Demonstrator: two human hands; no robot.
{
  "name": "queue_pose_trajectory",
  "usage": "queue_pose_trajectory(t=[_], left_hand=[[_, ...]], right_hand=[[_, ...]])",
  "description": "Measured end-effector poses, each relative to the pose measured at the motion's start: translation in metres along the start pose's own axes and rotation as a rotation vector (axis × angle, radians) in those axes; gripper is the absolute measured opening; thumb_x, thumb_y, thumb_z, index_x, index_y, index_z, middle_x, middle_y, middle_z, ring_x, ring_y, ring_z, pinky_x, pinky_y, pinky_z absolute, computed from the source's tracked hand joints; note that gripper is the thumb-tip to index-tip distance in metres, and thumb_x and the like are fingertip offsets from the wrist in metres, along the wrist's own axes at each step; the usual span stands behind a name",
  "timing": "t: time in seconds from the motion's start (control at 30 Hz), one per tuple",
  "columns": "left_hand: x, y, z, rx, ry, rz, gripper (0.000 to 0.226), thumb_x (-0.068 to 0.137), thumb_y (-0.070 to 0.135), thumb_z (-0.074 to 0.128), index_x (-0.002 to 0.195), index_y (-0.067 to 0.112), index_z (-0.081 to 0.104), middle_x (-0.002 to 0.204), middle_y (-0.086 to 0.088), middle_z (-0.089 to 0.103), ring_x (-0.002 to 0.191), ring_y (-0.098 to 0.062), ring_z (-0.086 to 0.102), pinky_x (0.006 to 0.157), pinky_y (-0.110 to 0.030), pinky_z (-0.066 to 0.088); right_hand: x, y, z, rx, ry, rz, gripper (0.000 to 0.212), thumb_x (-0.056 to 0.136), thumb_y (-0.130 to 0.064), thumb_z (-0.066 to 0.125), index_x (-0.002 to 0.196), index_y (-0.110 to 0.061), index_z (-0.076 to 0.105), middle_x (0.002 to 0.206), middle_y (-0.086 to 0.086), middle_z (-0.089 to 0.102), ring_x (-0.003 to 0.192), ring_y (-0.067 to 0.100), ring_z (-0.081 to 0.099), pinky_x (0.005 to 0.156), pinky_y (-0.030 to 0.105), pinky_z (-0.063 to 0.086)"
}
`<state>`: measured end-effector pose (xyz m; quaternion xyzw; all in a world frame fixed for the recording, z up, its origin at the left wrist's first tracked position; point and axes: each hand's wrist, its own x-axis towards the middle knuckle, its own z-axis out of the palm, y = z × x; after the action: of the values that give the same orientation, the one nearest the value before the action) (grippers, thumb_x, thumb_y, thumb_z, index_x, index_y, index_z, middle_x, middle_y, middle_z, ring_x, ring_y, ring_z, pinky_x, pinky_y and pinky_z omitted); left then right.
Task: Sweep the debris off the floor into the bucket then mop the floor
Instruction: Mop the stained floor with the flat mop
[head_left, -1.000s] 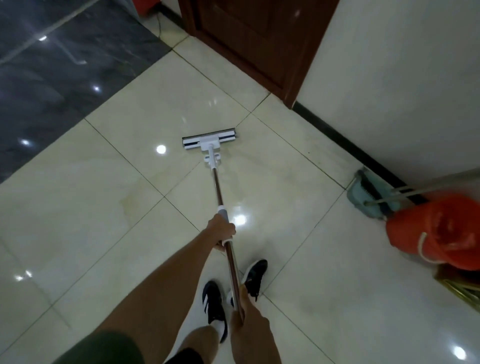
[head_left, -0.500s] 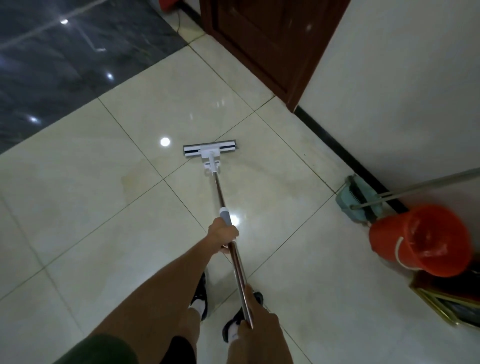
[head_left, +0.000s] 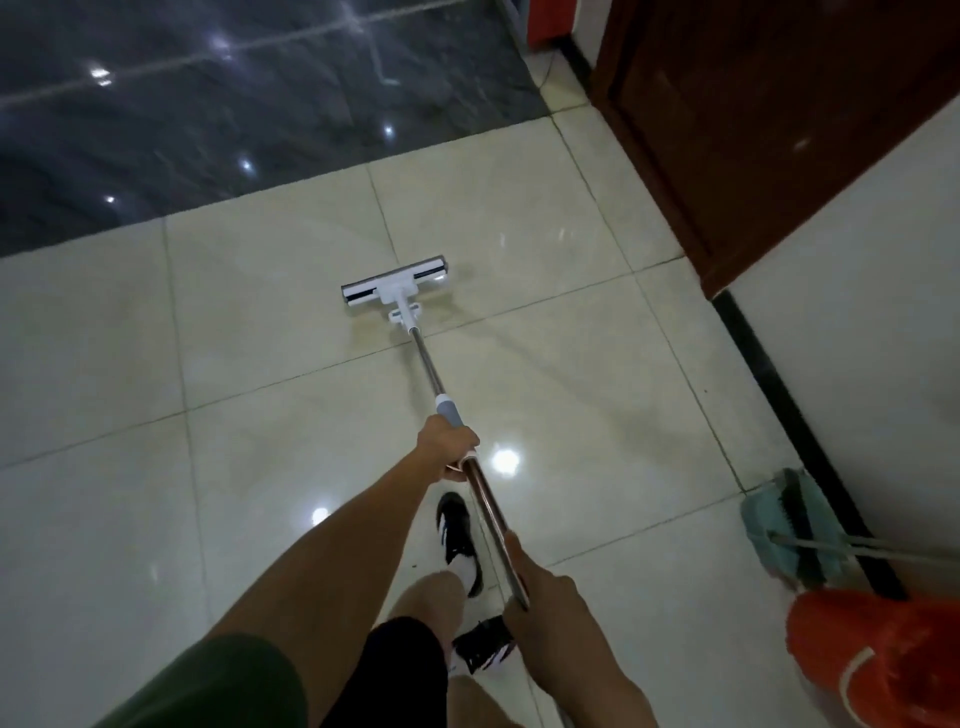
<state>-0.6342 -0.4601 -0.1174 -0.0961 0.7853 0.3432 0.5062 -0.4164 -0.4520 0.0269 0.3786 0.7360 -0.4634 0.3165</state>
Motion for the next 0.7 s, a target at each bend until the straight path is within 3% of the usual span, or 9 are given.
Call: queue_pose_trajectory(t=[0.1, 0.27, 0.43, 0.5, 0.7], left_hand=[[0.013, 0.015, -0.030, -0.096, 0.040, -0.050, 0.028, 0.088, 0.008, 0.073, 0.107, -0.002, 0.056, 0.095, -0.024, 0.066, 0.068, -0.030, 0.069, 0.047, -0.039, 0.058], [0.036, 0.031, -0.081, -0.288, 0.104, -0.127, 0.022, 0.090, 0.008, 0.070, 0.107, -0.004, 0.062, 0.088, -0.022, 0.066, 0.066, -0.030, 0.070, 0.049, -0.039, 0.059], [0.050, 0.034, -0.122, -0.410, 0.167, -0.189, 0.015, 0.090, 0.006, 0.070, 0.091, 0.004, 0.055, 0.088, -0.020, 0.066, 0.081, -0.035, 0.073, 0.071, -0.049, 0.063], [0.052, 0.031, -0.135, -0.457, 0.209, -0.207, 0.019, 0.089, 0.006, 0.070, 0.099, 0.001, 0.055, 0.094, -0.020, 0.067, 0.087, -0.036, 0.073, 0.073, -0.049, 0.063], [0.050, 0.030, -0.148, -0.636, 0.303, -0.297, 0.032, 0.089, 0.008, 0.072, 0.113, -0.006, 0.057, 0.102, -0.028, 0.068, 0.075, -0.036, 0.071, 0.064, -0.047, 0.063]], right_hand=[[0.021, -0.022, -0.022, -0.082, -0.028, -0.064, 0.071, 0.099, -0.019, 0.042, 0.155, -0.046, 0.009, 0.103, 0.010, 0.065, 0.083, 0.022, 0.060, 0.073, 0.029, 0.049], [0.065, -0.065, -0.059, -0.313, -0.084, -0.143, 0.076, 0.095, -0.014, 0.043, 0.153, -0.050, 0.010, 0.085, 0.006, 0.061, 0.072, 0.023, 0.060, 0.066, 0.036, 0.052], [0.101, -0.109, -0.086, -0.462, -0.136, -0.231, 0.074, 0.095, -0.018, 0.043, 0.151, -0.055, 0.009, 0.082, 0.000, 0.050, 0.063, 0.016, 0.050, 0.064, 0.034, 0.049], [0.115, -0.123, -0.094, -0.531, -0.186, -0.266, 0.073, 0.095, -0.019, 0.043, 0.149, -0.056, 0.010, 0.081, 0.000, 0.050, 0.064, 0.017, 0.052, 0.065, 0.035, 0.051], [0.148, -0.144, -0.115, -0.598, -0.326, -0.356, 0.072, 0.096, -0.018, 0.044, 0.152, -0.052, 0.014, 0.082, 0.002, 0.058, 0.075, 0.022, 0.061, 0.074, 0.041, 0.057]])
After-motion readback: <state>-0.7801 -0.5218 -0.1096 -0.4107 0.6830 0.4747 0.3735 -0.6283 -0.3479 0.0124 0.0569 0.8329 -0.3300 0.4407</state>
